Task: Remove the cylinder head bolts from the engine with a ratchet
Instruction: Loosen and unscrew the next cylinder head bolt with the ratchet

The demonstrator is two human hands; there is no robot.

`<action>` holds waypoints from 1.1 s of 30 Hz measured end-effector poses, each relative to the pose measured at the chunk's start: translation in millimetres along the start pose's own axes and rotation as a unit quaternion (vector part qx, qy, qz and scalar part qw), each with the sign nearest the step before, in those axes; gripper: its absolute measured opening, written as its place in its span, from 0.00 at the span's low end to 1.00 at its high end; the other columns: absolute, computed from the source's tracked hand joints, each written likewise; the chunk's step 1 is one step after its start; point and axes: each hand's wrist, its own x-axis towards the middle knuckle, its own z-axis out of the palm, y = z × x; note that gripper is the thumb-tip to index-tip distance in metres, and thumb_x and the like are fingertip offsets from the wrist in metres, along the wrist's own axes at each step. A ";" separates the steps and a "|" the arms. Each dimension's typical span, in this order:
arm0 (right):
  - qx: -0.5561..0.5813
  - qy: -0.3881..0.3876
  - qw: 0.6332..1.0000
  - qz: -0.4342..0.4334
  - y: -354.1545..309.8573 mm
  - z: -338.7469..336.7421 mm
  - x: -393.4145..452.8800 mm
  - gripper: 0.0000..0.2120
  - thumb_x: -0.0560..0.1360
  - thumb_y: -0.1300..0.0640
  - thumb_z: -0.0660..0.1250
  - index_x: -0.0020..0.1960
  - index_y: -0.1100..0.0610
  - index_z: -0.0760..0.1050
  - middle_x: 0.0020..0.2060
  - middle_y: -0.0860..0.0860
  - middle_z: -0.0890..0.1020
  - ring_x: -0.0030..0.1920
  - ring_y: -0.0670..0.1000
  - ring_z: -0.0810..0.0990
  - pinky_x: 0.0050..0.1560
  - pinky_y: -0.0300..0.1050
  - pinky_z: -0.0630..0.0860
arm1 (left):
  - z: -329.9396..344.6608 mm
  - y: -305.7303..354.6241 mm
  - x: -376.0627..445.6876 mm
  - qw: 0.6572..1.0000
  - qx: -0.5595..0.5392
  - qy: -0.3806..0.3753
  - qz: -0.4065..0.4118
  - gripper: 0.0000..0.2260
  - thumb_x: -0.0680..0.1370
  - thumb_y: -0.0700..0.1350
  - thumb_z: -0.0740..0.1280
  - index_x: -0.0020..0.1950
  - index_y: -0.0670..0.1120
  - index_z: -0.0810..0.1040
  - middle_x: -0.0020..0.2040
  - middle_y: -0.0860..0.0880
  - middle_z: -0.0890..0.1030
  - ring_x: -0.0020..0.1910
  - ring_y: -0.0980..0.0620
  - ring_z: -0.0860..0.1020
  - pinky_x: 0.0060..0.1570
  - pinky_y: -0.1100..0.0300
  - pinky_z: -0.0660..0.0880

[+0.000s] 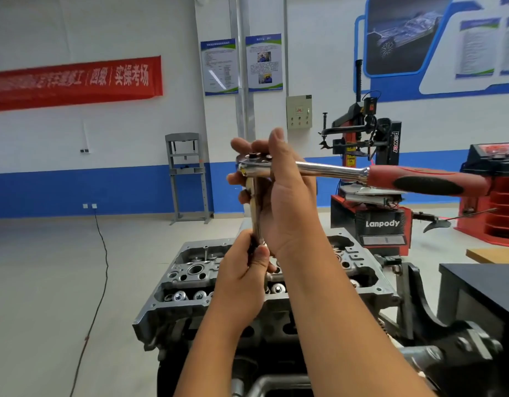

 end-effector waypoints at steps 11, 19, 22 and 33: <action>-0.081 0.127 0.986 -0.074 25.2 1.3 -8.5 0.26 0.72 0.41 0.72 0.62 0.57 0.75 0.49 0.60 0.81 0.33 0.48 0.80 0.34 0.37 0.75 | 20.4 6.5 2.1 0.991 0.056 0.118 0.019 0.18 0.79 0.43 0.65 0.36 0.66 0.75 0.31 0.59 0.79 0.28 0.60 0.72 0.28 0.68 0.67; -0.021 -0.009 0.998 0.053 2.3 -17.3 2.0 0.28 0.76 0.40 0.65 0.61 0.63 0.72 0.51 0.57 0.87 0.30 0.52 0.77 0.33 0.45 0.68 | 2.0 -0.5 3.8 1.000 0.006 0.016 0.003 0.08 0.86 0.45 0.61 0.53 0.57 0.77 0.40 0.51 0.82 0.36 0.52 0.78 0.35 0.56 0.77; -0.020 -0.029 0.997 0.071 -1.2 -18.3 1.1 0.27 0.76 0.41 0.69 0.61 0.63 0.73 0.52 0.58 0.86 0.31 0.52 0.78 0.33 0.46 0.69 | 3.9 -0.9 5.7 0.999 0.018 0.039 0.003 0.15 0.85 0.39 0.62 0.48 0.60 0.77 0.38 0.52 0.82 0.34 0.57 0.79 0.33 0.65 0.76; -0.096 0.049 0.992 -0.057 15.0 0.2 -6.3 0.18 0.70 0.62 0.81 0.53 0.54 0.75 0.42 0.58 0.87 0.31 0.56 0.85 0.28 0.40 0.76 | 4.4 -4.2 4.9 0.999 -0.005 0.007 0.035 0.11 0.83 0.37 0.61 0.55 0.52 0.78 0.46 0.52 0.82 0.46 0.51 0.80 0.44 0.56 0.80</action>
